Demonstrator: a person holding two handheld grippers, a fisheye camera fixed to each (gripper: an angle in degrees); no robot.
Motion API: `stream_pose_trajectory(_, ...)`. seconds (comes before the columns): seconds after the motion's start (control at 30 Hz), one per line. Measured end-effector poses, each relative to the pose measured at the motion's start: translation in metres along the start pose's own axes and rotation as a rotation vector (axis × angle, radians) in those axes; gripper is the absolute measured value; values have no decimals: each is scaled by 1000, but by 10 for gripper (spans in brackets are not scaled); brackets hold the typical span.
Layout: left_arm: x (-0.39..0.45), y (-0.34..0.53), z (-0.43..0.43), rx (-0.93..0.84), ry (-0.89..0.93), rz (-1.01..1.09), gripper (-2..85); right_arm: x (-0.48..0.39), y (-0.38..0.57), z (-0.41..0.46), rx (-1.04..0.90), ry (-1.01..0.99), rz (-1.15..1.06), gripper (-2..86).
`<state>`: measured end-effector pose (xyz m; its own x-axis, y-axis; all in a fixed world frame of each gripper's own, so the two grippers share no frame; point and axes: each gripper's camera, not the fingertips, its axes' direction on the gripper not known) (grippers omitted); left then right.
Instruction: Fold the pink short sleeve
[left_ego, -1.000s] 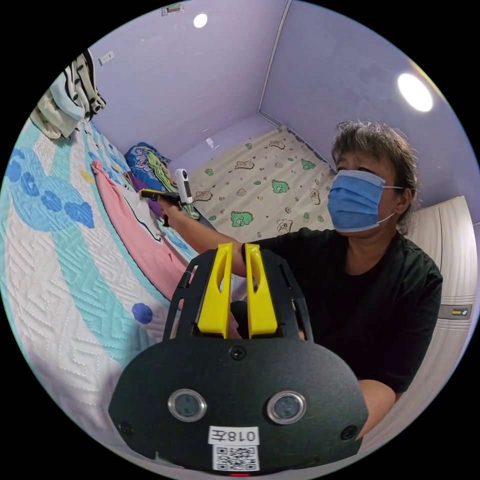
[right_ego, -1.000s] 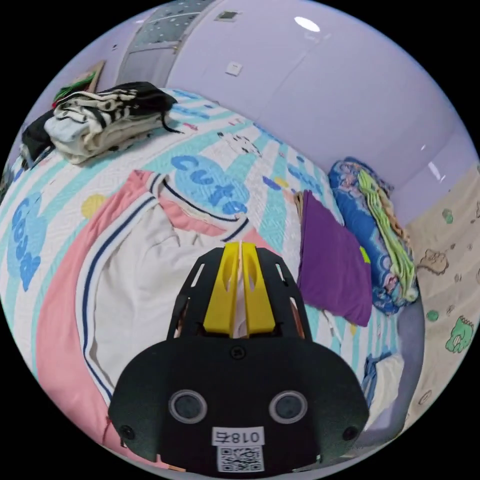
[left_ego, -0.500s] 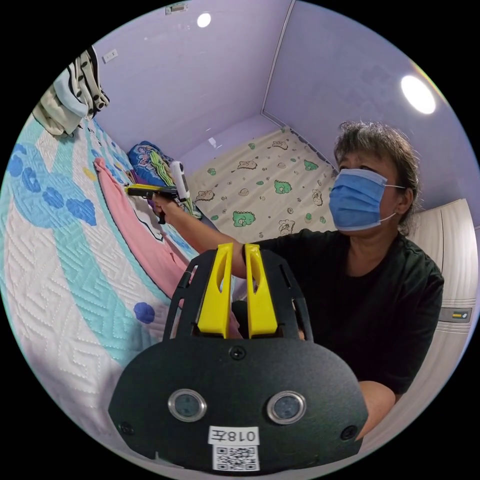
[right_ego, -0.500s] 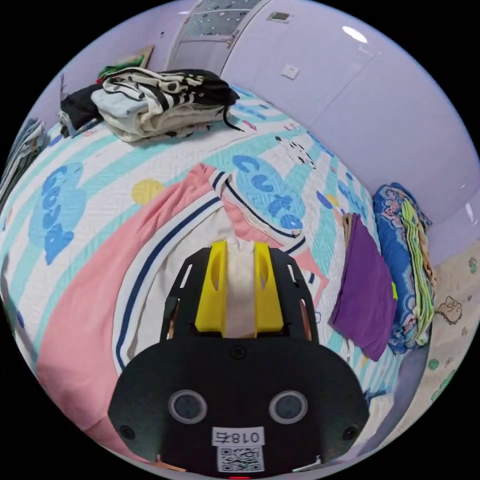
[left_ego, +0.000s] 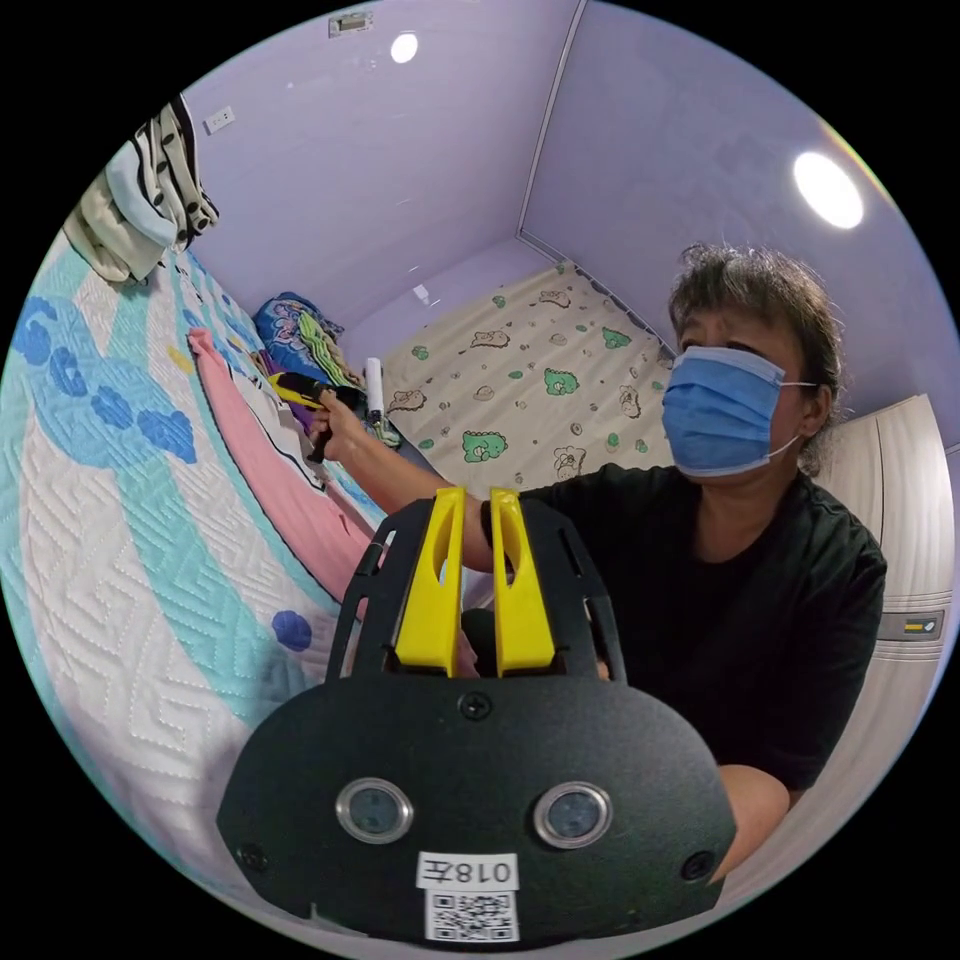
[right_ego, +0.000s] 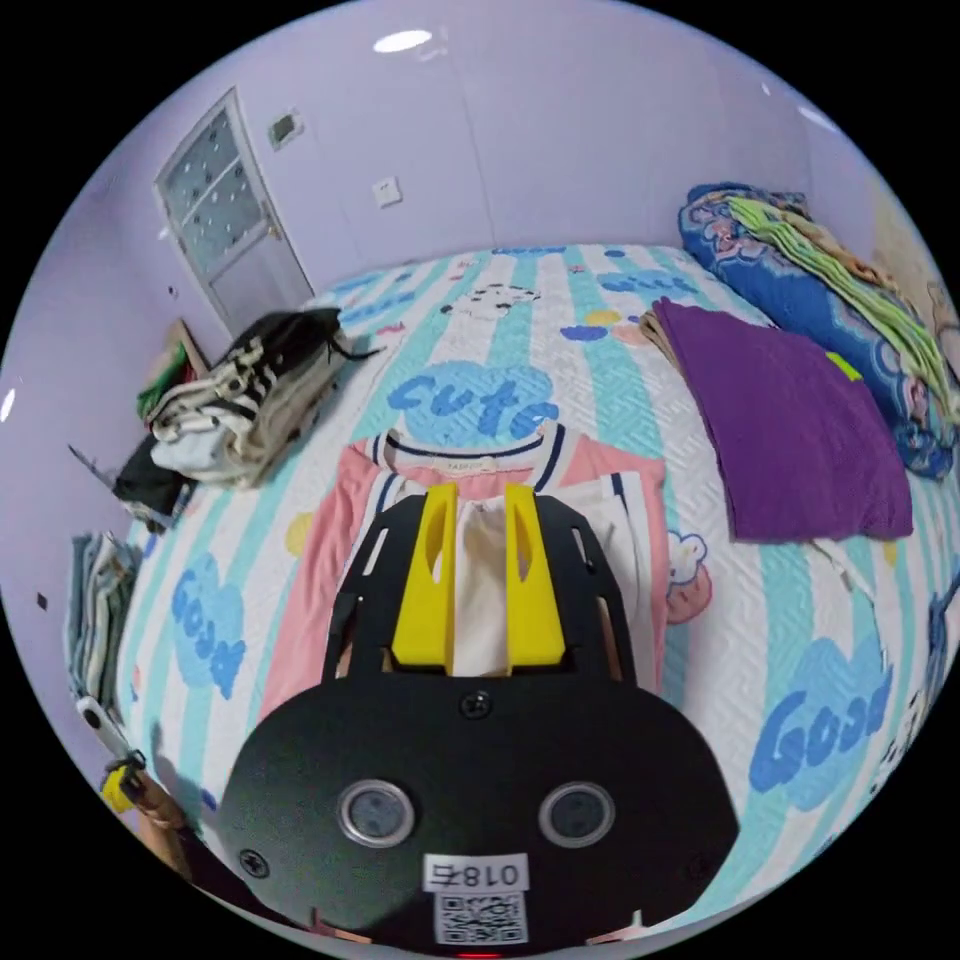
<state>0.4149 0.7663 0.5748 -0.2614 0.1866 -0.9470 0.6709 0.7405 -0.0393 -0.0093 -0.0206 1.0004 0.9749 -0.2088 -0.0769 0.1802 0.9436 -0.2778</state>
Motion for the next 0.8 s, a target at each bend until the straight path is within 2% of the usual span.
stream_pose_trajectory(0.1,5,-3,9,-6,-16,-2,53,31,25,-57,100,-120,54,79)
stream_pose_trajectory(0.23,18,-9,31,-71,-74,3,69,64,78,-130,93,-204,-2,77)
stream_pose_trajectory(0.33,32,-12,61,-182,-138,9,76,90,140,-184,-3,-260,-27,72)
stream_pose_trajectory(0.47,47,5,120,-400,-205,-44,79,129,237,-240,-105,-349,62,55)
stream_pose_trajectory(0.6,67,30,160,-452,-195,-123,81,154,301,-262,-219,-319,107,55)
stream_pose_trajectory(0.8,107,55,201,-569,-512,-239,91,189,330,-258,-392,-376,142,88)
